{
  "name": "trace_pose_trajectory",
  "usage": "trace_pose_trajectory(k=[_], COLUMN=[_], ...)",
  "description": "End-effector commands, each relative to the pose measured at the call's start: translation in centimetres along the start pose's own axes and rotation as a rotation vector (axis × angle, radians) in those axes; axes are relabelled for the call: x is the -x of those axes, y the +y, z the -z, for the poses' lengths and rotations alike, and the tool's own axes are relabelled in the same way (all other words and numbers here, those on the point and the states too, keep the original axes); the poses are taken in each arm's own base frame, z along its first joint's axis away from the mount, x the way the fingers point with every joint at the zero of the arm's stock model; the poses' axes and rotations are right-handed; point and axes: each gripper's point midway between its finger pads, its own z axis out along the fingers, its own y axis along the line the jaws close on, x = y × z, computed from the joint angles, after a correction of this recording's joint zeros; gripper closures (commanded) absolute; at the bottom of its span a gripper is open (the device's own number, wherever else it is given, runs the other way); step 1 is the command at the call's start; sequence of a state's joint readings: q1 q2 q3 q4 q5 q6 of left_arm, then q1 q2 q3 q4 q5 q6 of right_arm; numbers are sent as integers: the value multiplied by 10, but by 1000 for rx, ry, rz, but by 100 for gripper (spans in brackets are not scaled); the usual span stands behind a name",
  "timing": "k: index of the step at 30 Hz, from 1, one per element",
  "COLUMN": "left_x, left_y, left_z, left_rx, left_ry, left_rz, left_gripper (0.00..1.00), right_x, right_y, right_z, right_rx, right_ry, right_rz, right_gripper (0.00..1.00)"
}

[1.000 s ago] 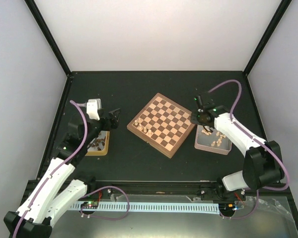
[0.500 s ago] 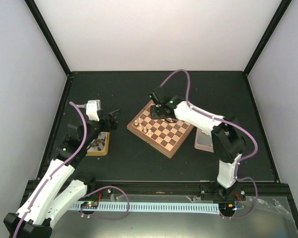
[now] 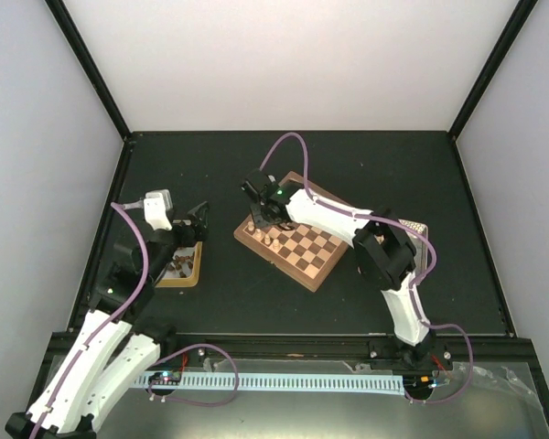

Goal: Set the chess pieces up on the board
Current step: Place the chess piece on the chessboard.

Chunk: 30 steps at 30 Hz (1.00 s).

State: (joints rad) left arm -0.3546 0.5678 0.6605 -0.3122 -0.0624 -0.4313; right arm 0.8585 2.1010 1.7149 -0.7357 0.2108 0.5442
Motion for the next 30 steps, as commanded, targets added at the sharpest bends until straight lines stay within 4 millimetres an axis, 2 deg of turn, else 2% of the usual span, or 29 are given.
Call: trace_pose_trajectory(k=[1,7,20,24,30], left_x=[0,0,-1,-1,-1], left_y=[11,12,12,12,11], left_z=[2,3,1,1,1], left_rx=[51,59,57,58,54], left_ry=[-16,-16,-10,-10,-8], left_rz=[14,14,16,15,14], left_gripper=[4,4,4,4,4], right_x=[6,2,-16,-14,6], right_y=[5,12,13,14,15], right_z=[-3,-12,-29,-26,-2], right_rx=[-28,-26,-30,-26,-23], right_ry=[-8,19,82,83,25], right_rz=[29,50,65,63,52], right_gripper=[88,88,85,80,75])
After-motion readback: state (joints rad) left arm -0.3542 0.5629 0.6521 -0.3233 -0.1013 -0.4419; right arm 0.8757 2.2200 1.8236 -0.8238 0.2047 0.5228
